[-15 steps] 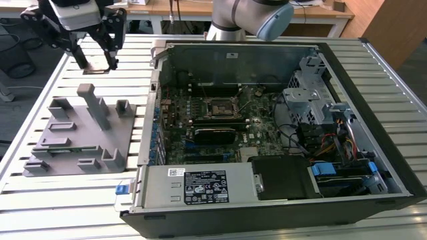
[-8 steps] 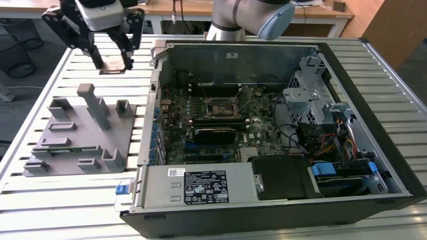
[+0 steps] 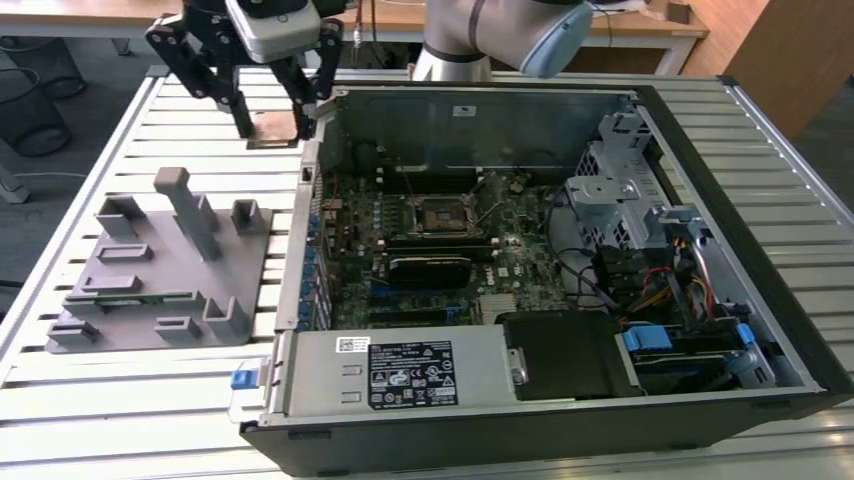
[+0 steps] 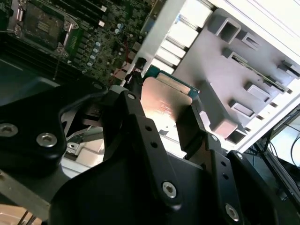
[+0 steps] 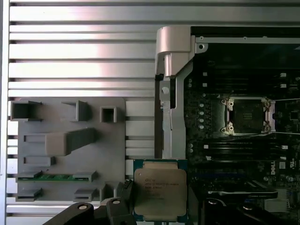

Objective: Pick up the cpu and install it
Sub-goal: 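Pick up the cpu and move it towards the insertion slot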

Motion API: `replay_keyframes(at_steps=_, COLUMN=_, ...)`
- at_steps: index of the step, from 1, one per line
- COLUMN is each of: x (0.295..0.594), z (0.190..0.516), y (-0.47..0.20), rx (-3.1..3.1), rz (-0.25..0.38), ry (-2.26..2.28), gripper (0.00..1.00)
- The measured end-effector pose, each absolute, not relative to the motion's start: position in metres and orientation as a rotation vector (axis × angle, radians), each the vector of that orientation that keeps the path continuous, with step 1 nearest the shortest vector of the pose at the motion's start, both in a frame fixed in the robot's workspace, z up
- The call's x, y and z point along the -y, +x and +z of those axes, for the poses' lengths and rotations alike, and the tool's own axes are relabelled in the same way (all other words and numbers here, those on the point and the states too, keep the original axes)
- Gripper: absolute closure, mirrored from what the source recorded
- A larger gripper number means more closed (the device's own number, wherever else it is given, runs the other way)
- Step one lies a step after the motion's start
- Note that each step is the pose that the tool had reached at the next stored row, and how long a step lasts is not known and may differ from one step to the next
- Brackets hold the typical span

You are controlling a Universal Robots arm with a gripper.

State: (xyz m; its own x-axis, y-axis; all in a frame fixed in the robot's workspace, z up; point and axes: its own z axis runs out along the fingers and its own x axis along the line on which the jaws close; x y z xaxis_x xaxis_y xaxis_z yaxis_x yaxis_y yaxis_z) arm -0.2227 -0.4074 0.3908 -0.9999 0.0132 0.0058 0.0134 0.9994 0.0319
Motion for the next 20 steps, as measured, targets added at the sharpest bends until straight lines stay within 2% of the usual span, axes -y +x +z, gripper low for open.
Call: replay_keyframes(at_steps=20, x=0.407, z=0.389, y=-0.134, rx=3.136, rz=-0.050, ry=-0.021, gripper=0.46)
